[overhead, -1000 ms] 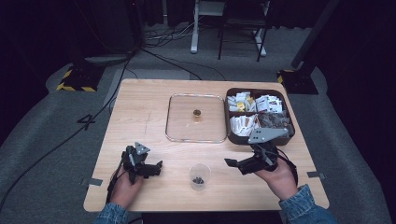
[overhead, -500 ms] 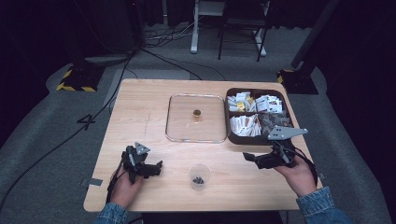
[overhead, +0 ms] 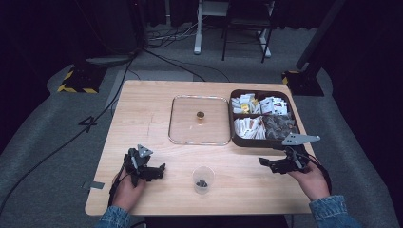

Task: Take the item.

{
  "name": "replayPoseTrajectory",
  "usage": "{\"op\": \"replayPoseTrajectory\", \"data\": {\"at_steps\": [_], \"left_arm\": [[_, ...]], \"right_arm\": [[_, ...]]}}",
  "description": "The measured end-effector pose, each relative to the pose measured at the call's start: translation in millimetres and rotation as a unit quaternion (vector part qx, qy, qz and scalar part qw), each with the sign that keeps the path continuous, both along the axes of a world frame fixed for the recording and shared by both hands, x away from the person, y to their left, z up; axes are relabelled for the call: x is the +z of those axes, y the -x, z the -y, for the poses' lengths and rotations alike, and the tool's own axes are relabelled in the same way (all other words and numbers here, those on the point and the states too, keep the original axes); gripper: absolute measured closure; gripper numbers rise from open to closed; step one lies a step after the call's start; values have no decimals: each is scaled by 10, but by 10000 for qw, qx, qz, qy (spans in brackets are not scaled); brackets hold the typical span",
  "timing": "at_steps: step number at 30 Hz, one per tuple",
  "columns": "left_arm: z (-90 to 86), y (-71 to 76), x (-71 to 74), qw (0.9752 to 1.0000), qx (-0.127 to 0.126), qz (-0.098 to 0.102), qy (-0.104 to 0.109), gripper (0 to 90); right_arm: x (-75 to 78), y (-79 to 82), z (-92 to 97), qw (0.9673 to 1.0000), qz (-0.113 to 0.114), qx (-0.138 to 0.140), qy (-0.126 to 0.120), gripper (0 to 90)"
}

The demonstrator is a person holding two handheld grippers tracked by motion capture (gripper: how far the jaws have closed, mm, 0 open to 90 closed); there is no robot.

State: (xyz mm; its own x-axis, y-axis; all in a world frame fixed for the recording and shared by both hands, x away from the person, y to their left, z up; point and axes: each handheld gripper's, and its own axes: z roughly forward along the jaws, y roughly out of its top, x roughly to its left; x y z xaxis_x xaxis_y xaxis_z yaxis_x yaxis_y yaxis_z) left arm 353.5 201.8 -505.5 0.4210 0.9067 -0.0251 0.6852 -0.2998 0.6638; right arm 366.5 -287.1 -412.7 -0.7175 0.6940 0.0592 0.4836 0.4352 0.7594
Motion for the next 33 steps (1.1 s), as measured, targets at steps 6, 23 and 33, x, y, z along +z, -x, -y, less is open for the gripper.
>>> {"op": "replayPoseTrajectory", "data": {"at_steps": [6, 23, 33], "left_arm": [[0, 0, 0, 10000, 0, 0, -1, 0], [1, 0, 0, 10000, 2, 0, 2, 0], [2, -4, 0, 10000, -2, 6, -5, 0]], "right_arm": [[-187, -36, 129, 9997, -129, -171, 65, 158], [-738, -9, 305, 9977, -430, -445, 276, 157], [-864, 52, 215, 9976, -132, -383, 561, 142]]}}
